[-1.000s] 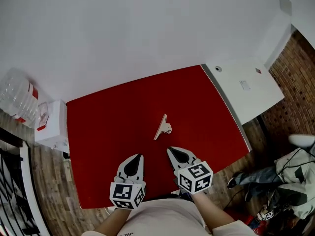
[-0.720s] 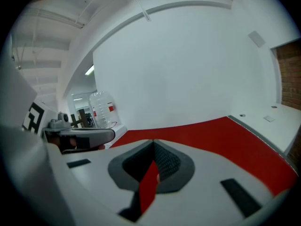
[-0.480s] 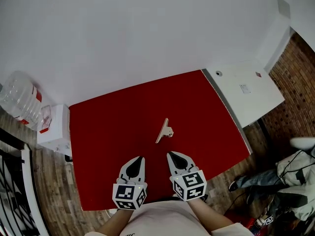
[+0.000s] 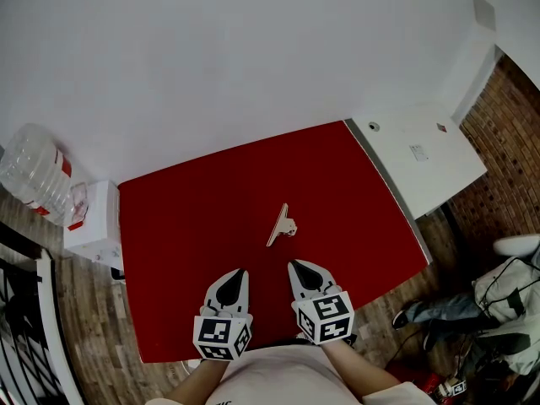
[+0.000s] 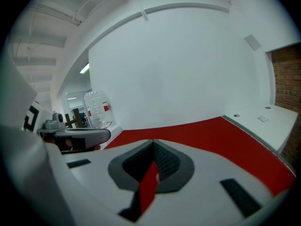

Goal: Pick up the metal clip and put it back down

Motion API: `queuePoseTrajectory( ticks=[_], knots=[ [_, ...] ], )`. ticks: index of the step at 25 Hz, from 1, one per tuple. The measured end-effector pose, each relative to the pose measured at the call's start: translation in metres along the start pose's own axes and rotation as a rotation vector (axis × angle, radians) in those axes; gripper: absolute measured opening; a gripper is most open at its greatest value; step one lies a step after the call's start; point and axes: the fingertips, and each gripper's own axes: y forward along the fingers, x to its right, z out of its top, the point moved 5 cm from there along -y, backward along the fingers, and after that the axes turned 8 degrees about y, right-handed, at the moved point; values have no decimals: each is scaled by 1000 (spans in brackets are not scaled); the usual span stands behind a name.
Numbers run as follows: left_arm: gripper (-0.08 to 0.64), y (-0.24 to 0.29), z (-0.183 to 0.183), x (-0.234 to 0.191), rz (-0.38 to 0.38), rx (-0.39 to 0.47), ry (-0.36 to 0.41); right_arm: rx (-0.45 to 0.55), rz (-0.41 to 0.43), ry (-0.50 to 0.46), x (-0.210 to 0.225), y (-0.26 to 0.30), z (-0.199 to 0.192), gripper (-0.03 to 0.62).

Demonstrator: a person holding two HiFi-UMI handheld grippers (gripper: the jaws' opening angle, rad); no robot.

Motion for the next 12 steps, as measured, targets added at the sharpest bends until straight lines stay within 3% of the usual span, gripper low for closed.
queuePoseTrajectory(
  ticks=[12],
  knots=[
    [3,-2,4,-4,3,7,-2,-13,18,-11,-5,-1,-1,5]
  ],
)
